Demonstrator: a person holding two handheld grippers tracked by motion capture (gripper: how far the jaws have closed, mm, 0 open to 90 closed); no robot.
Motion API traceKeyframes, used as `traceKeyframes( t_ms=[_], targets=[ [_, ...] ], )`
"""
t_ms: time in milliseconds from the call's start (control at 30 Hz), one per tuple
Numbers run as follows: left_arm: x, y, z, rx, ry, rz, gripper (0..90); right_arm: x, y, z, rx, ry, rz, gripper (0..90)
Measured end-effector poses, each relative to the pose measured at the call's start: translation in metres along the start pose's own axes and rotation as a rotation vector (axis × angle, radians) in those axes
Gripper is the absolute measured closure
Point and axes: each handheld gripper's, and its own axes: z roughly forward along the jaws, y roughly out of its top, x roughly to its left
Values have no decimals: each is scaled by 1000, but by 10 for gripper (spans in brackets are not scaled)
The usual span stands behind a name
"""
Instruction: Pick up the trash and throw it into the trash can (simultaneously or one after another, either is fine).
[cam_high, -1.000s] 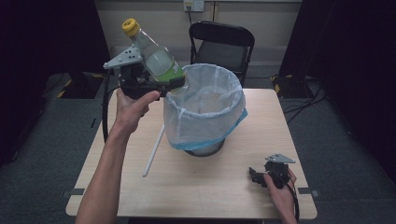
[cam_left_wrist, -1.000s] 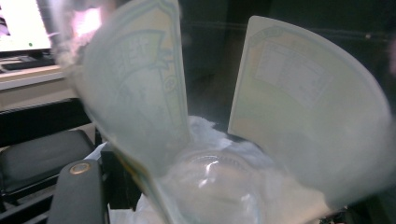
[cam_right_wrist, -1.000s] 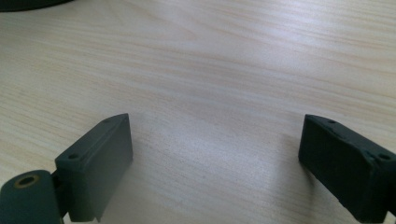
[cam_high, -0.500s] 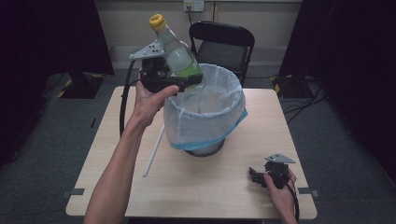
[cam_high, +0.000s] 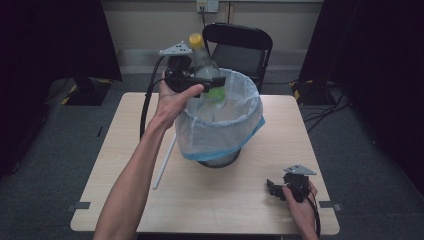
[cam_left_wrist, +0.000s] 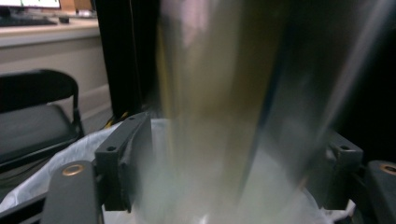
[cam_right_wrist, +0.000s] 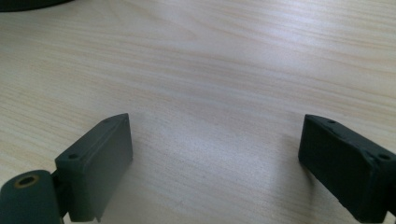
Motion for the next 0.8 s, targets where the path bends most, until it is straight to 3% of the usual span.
traceKeyframes(
  t_ms=[33,67,500,567,633,667,800],
  targets=[
    [0,1,-3,-11,7,8,239,0,0,0,0,0,0,90],
    [1,1,-5,-19,16,5,185,0,0,0,0,-1,0,90],
    [19,-15,-45,-55,50,-28,169,0,-1,-1,-4,4,-1,101],
    [20,-16,-48,-55,71,-19,169,0,-1,-1,-3,4,-1,101],
    [21,-18,-54,-48,65,-6,157,0,-1,-1,-4,3,-2,100],
    [22,-19,-57,-50,86,0,157,0,-1,-1,-3,3,0,100],
    [25,-21,-64,-55,105,-11,160,0,-1,-1,-3,3,0,100]
  ],
)
